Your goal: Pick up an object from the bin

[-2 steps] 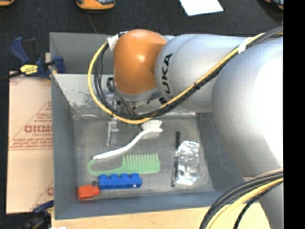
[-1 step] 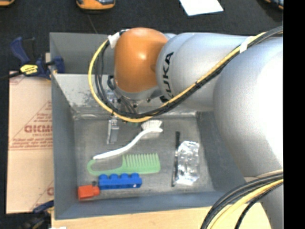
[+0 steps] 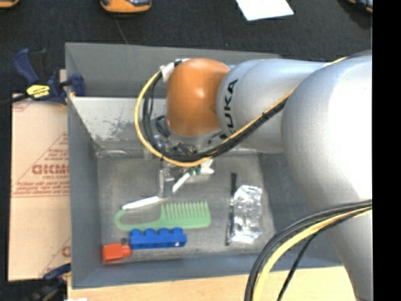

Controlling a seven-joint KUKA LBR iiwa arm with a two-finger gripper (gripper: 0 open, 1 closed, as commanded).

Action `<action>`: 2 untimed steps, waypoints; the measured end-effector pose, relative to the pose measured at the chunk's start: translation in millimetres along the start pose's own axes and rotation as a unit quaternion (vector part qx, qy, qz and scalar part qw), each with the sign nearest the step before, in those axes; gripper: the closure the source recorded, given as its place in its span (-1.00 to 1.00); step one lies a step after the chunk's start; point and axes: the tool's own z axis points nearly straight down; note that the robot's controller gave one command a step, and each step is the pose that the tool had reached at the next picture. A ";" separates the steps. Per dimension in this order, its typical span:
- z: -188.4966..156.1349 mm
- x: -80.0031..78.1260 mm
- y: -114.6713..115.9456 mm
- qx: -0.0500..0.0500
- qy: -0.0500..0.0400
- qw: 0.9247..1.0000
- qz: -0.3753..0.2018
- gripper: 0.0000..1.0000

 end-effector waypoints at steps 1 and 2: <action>-22.1 10.1 -21.7 0.000 -0.003 0.997 -0.082 -1.00; 0.7 5.0 -60.1 0.001 0.001 0.994 -0.108 -1.00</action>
Offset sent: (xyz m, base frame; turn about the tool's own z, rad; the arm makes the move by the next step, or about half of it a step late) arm 0.0041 -0.0568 -0.0003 -0.2215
